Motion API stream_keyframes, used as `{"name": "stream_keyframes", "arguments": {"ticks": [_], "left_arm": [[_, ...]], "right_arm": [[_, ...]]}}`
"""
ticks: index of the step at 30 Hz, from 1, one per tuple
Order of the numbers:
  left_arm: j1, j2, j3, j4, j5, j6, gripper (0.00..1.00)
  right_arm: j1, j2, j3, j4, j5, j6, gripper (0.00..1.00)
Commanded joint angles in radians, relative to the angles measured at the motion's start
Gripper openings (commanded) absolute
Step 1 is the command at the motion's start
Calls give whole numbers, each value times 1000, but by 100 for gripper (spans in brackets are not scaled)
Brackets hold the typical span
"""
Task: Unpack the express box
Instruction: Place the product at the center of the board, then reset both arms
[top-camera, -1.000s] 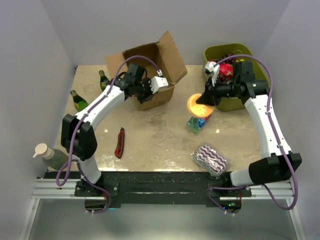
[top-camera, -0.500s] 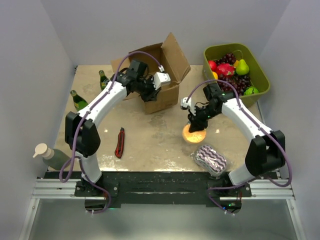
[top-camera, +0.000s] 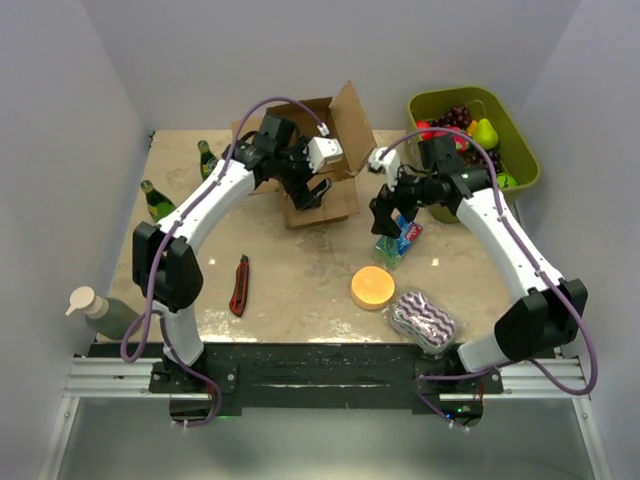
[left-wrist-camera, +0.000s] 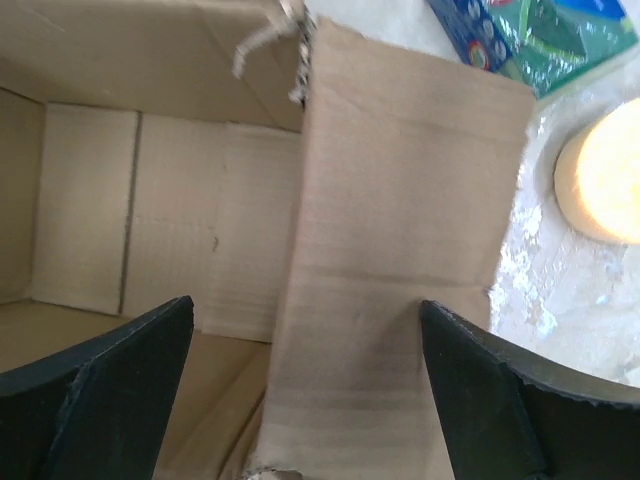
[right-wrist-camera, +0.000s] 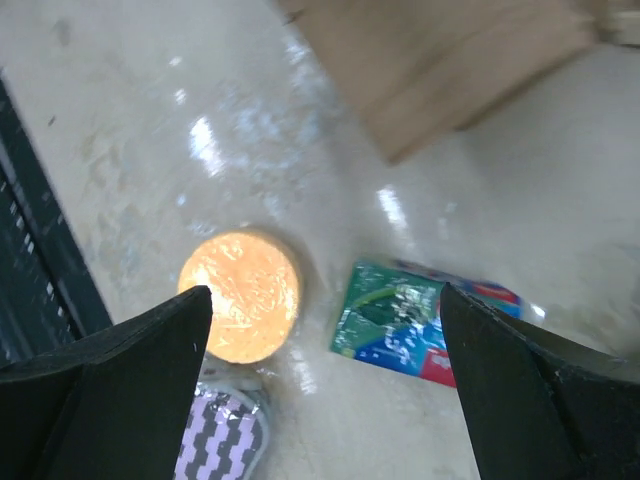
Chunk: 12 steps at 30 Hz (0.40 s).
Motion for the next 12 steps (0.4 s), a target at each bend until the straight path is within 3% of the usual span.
{"name": "stream_keyframes", "arguments": {"ticks": [1, 5, 12], "left_arm": [[-1, -46, 99, 60, 1, -48, 100], [-1, -103, 145, 93, -7, -114, 100], [2, -256, 64, 191, -78, -210, 100]], "right_arm": [[-12, -90, 52, 107, 223, 349, 99], [-9, -195, -55, 293, 459, 512, 99], [-11, -167, -11, 345, 540, 587, 99]]}}
